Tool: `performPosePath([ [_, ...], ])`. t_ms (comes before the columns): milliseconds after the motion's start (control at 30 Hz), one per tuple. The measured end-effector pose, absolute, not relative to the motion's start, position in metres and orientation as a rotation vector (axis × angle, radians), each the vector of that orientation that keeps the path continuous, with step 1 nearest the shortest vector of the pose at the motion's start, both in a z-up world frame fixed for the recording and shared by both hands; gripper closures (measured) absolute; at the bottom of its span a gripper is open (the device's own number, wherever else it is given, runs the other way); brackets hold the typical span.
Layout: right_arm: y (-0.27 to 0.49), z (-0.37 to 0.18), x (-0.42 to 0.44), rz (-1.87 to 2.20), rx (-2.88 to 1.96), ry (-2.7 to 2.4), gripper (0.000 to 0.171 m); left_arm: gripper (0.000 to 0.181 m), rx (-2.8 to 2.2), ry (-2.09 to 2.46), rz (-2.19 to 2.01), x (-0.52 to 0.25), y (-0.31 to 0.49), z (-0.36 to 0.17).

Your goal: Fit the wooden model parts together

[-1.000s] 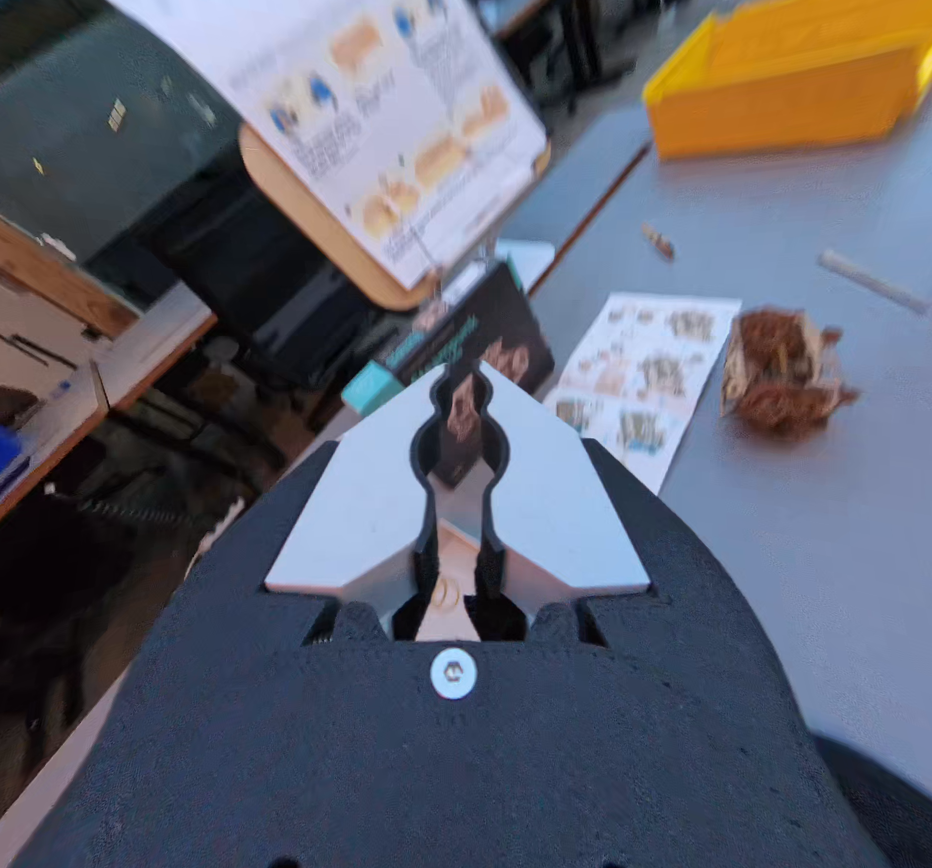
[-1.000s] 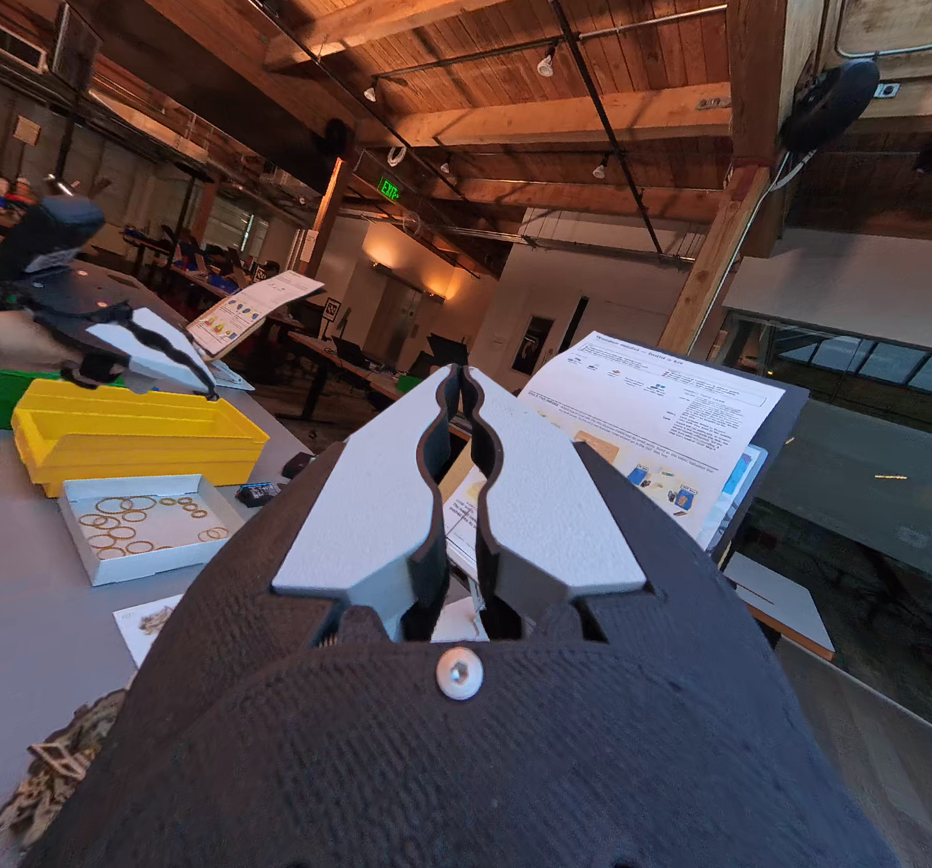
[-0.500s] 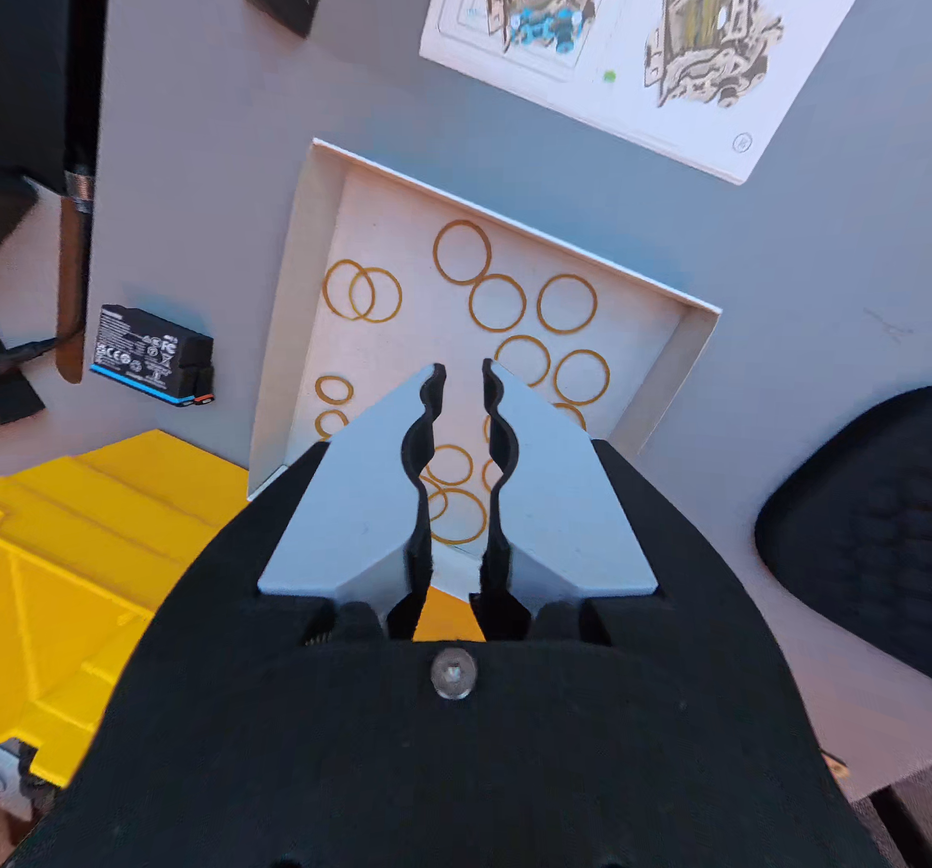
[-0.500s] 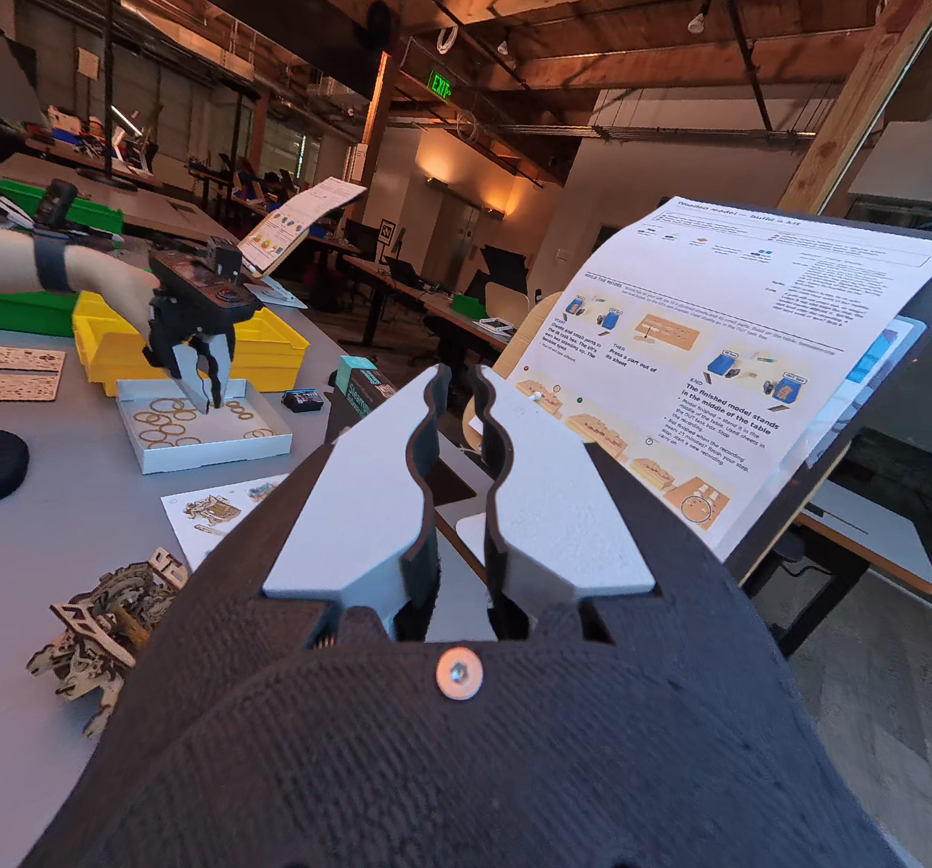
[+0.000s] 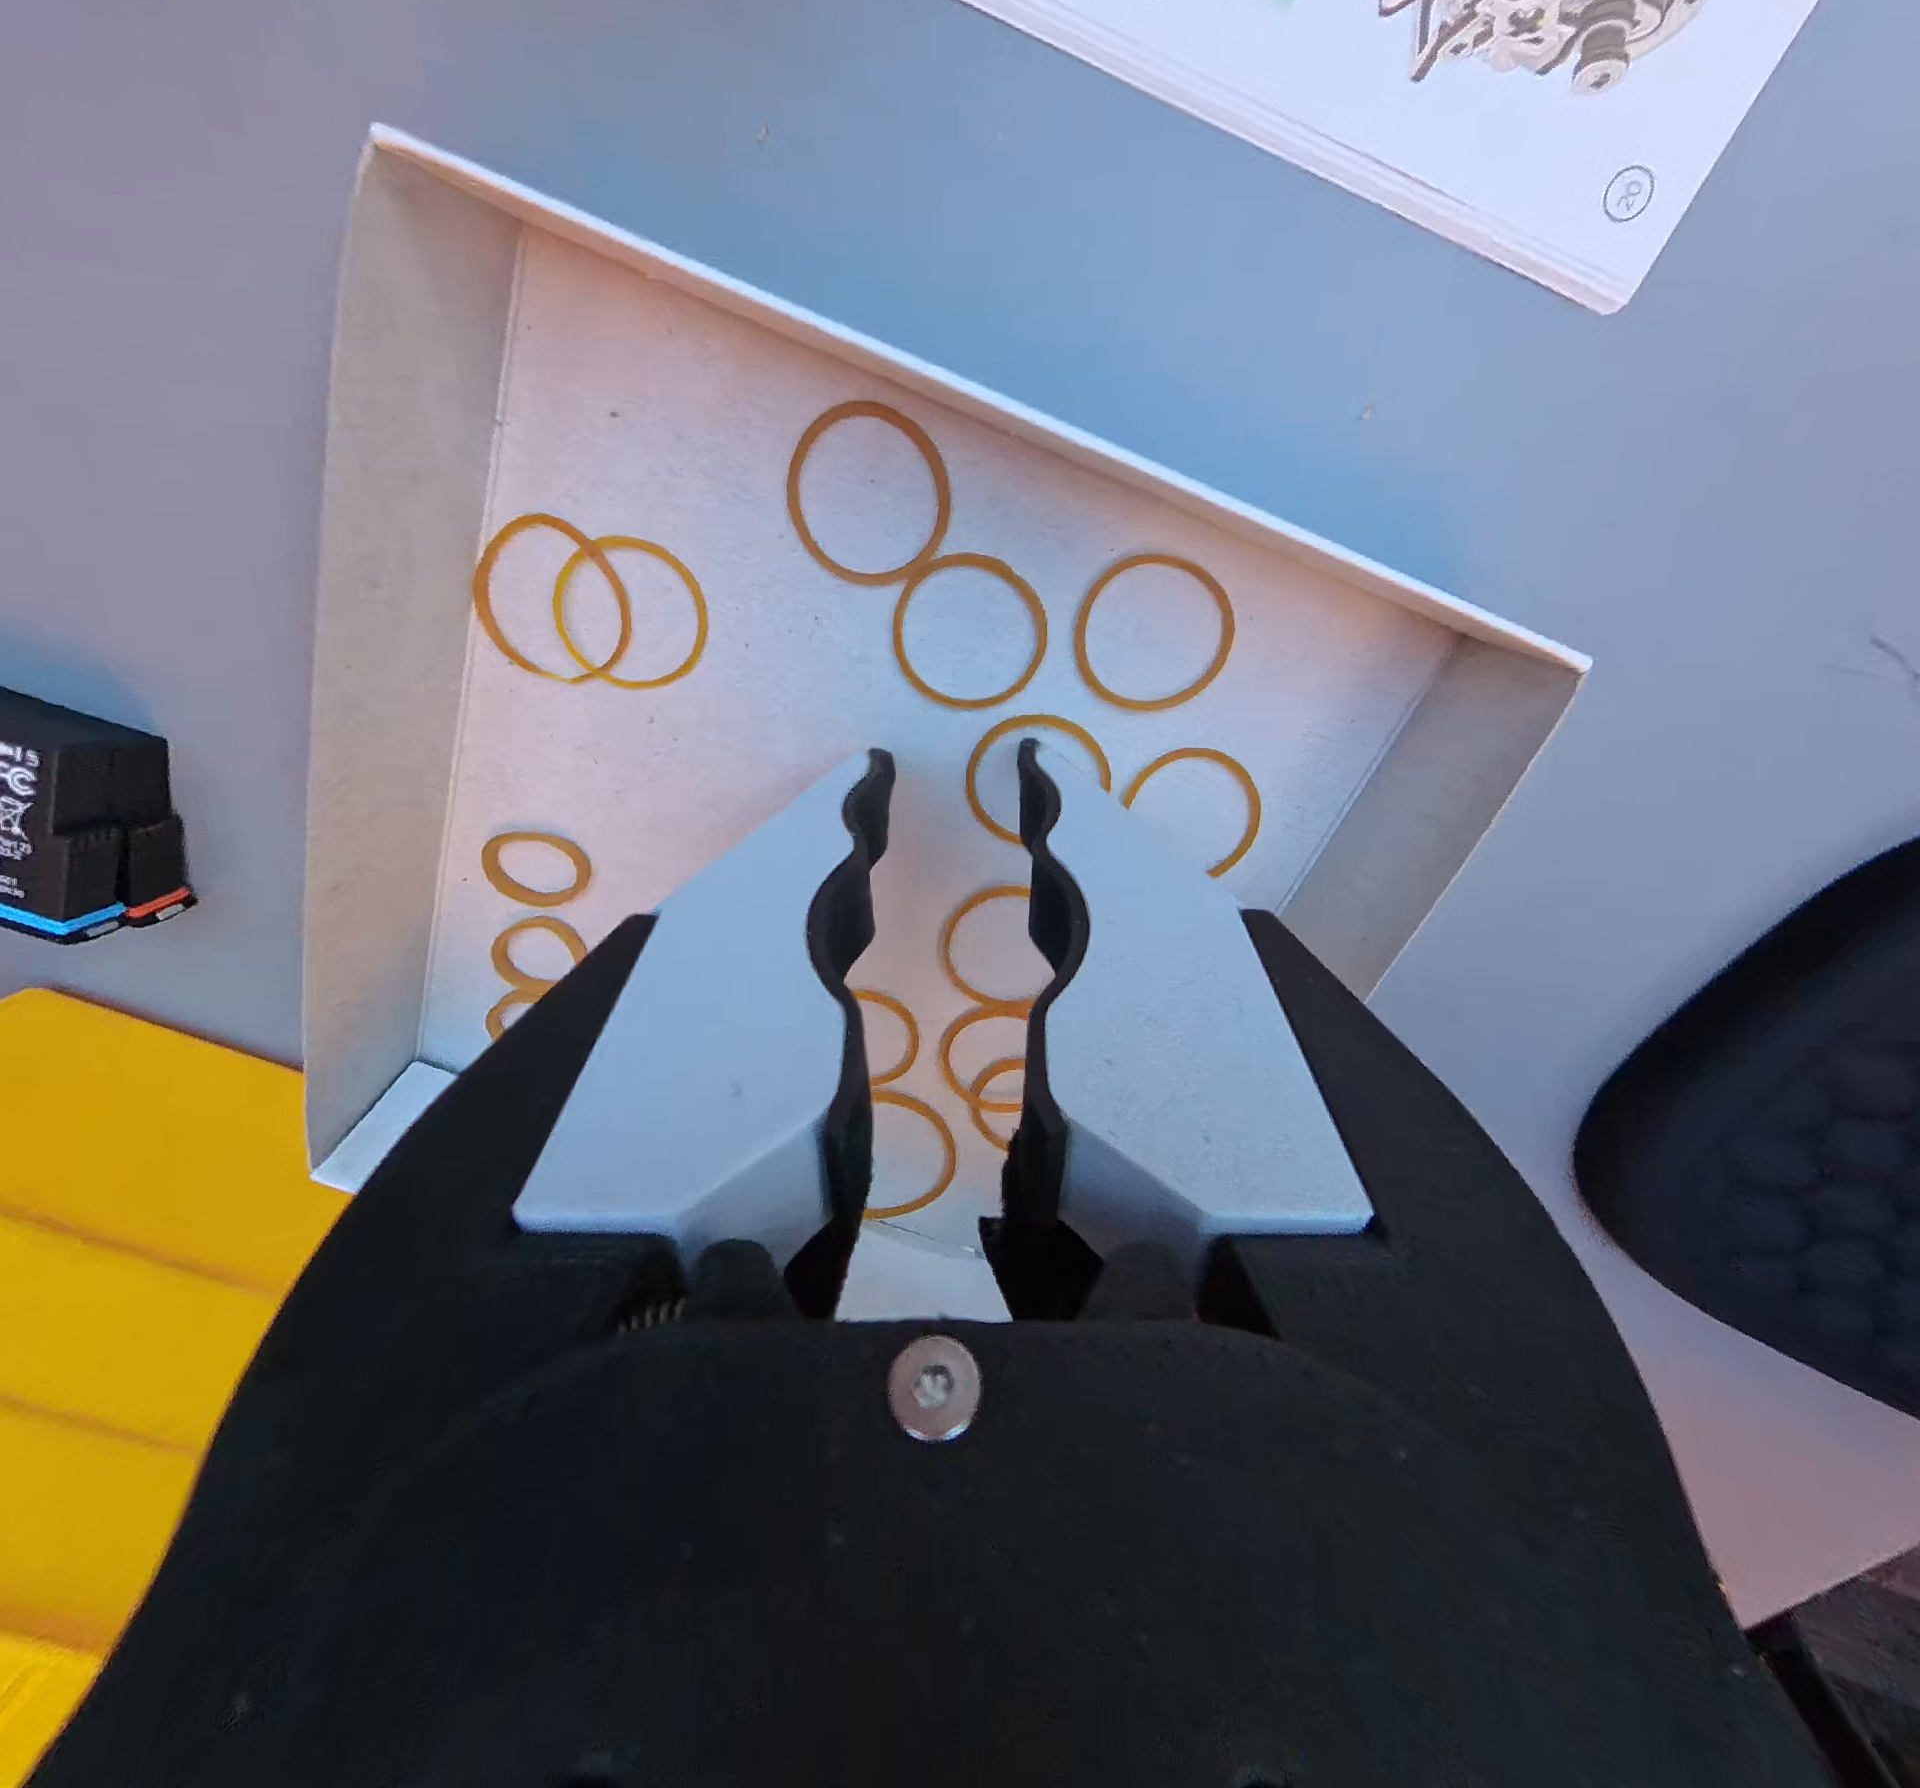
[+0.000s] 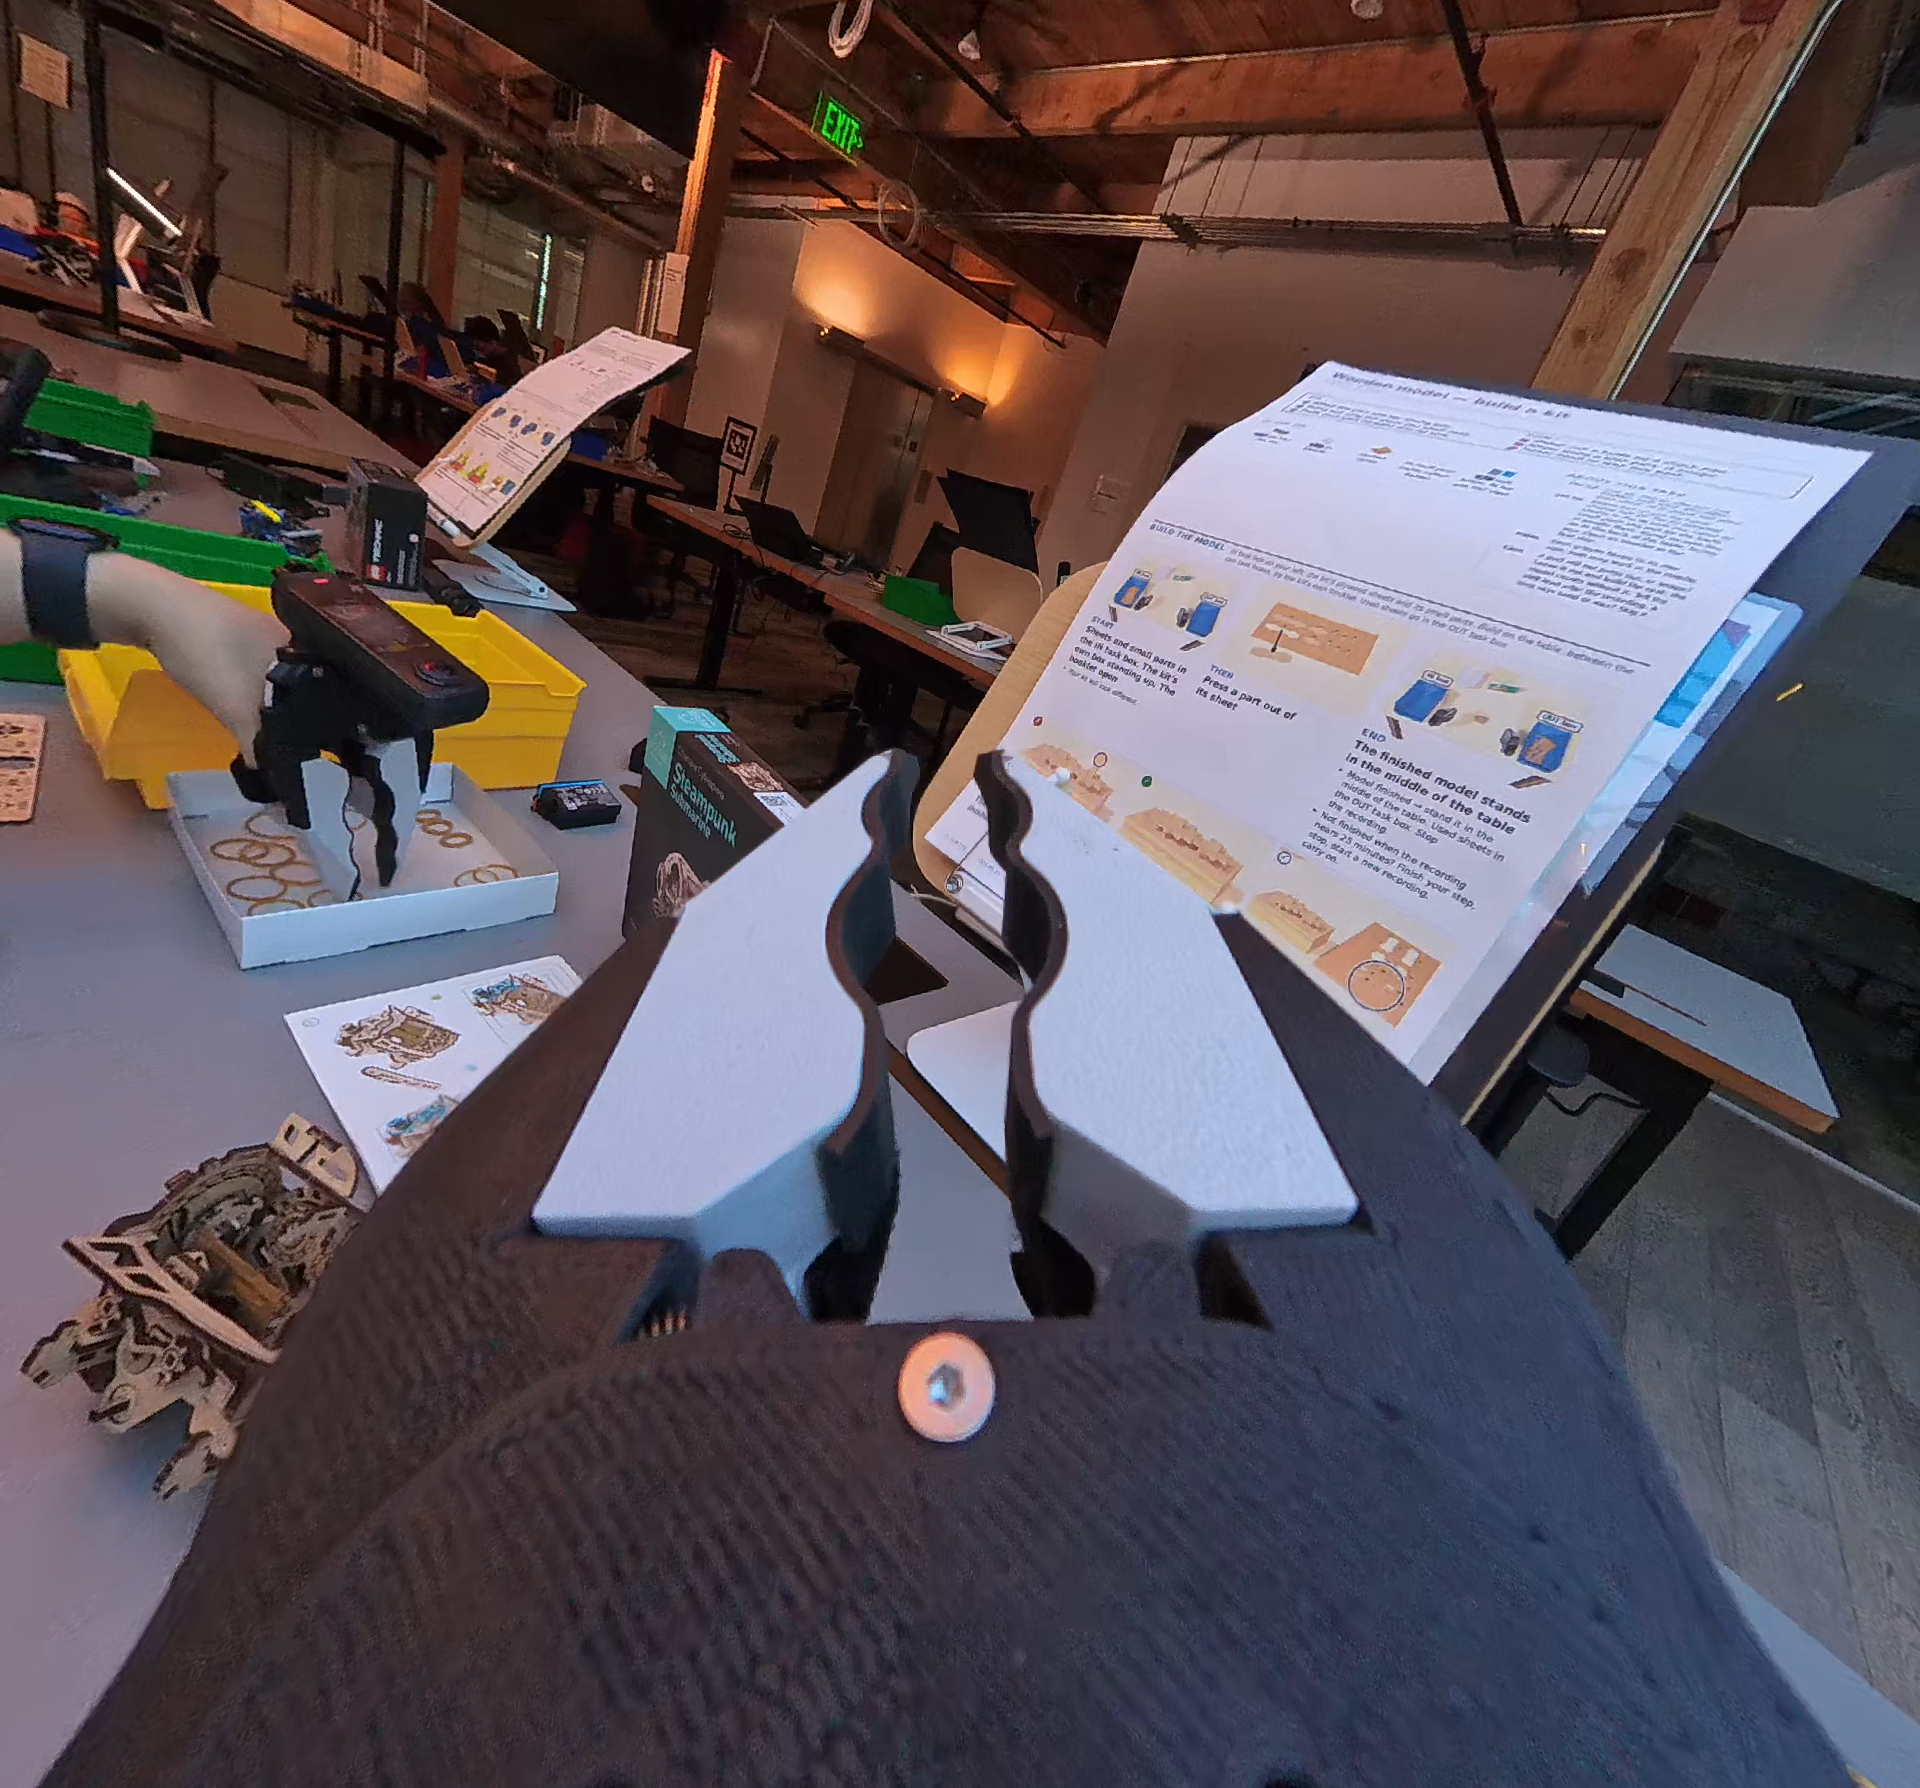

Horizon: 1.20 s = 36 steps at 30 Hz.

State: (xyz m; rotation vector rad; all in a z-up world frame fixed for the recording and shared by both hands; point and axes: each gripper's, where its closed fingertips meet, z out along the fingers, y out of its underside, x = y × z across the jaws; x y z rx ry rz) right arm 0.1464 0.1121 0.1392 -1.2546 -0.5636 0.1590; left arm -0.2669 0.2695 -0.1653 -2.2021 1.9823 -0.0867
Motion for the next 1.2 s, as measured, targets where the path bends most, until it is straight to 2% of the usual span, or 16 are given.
performPosePath([
  [67,0.115,0.134,0.143,0.141,-1.276,-0.579,0.158,0.162,-2.192,1.989,-0.076,-0.266,0.266,-0.166],
  [133,0.118,0.130,0.141,0.114,-1.296,-0.598,0.157,0.177,-2.183,2.003,-0.103,-0.264,0.259,-0.167],
  [333,0.120,0.125,0.132,0.119,-1.311,-0.625,0.154,0.181,-2.181,1.926,-0.076,-0.265,0.258,-0.165],
  [700,0.115,0.130,0.110,0.241,-1.279,-0.652,0.151,0.181,-1.997,1.716,-0.222,-0.238,0.244,-0.061],
  [800,0.114,0.128,0.100,0.188,-1.284,-0.699,0.147,0.181,-1.970,1.789,-0.161,-0.236,0.245,-0.079],
  [900,0.112,0.128,0.099,0.204,-1.284,-0.695,0.146,0.169,-1.987,1.903,-0.152,-0.237,0.240,-0.114],
  [1000,0.111,0.129,0.104,0.227,-1.287,-0.672,0.145,0.165,-1.953,1.975,-0.129,-0.238,0.247,-0.134],
  [1200,0.110,0.130,0.111,0.222,-1.295,-0.648,0.146,0.172,-1.871,2.103,-0.130,-0.231,0.250,-0.152],
])
